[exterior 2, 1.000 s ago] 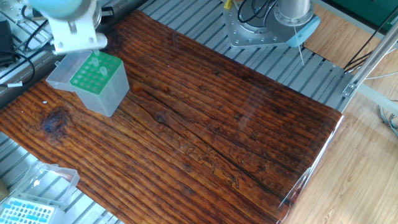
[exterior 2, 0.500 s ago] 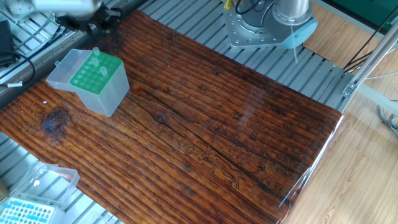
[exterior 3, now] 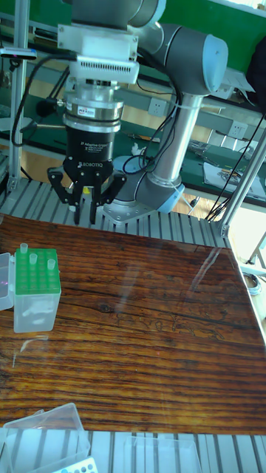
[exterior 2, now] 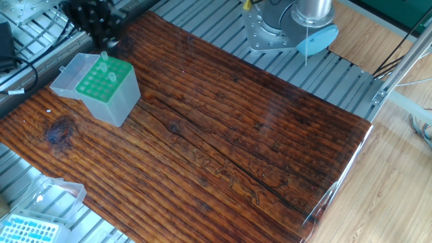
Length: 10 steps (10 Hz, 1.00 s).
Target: Insert a large pipette tip into the holder for large pipette tips
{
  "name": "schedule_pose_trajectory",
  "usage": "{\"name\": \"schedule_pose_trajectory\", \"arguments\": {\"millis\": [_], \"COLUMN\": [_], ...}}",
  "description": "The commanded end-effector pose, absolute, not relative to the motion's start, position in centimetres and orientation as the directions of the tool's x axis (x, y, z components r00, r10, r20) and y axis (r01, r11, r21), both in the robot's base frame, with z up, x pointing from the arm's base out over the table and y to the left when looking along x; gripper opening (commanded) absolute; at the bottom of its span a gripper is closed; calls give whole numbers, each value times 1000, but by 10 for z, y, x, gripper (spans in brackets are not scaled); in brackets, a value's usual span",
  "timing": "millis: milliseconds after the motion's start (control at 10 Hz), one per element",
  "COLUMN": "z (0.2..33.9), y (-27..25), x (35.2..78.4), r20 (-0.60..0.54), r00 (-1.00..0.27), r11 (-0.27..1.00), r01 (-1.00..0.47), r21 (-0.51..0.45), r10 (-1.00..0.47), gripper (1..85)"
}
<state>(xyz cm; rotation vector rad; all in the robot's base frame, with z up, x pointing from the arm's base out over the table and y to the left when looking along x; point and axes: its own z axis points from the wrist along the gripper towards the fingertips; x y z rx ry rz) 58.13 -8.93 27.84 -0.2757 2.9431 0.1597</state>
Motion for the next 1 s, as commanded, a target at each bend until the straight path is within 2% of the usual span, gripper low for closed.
{"name": "schedule_pose_trajectory", "arguments": {"millis": [0,100,200,600,900], "z": [290,286,280,263,252], "y": [-68,-74,-72,-53,-51], "x": [623,621,618,637,635], "r20": [-342,-313,-284,-292,-280], "r00": [-939,-948,-957,-952,-953], "r11": [993,997,996,990,989], "r01": [-77,-66,-69,-116,-138], "r21": [93,49,53,81,52], "r10": [-41,-48,-52,-88,-119], "gripper": [243,130,10,10,10]}}
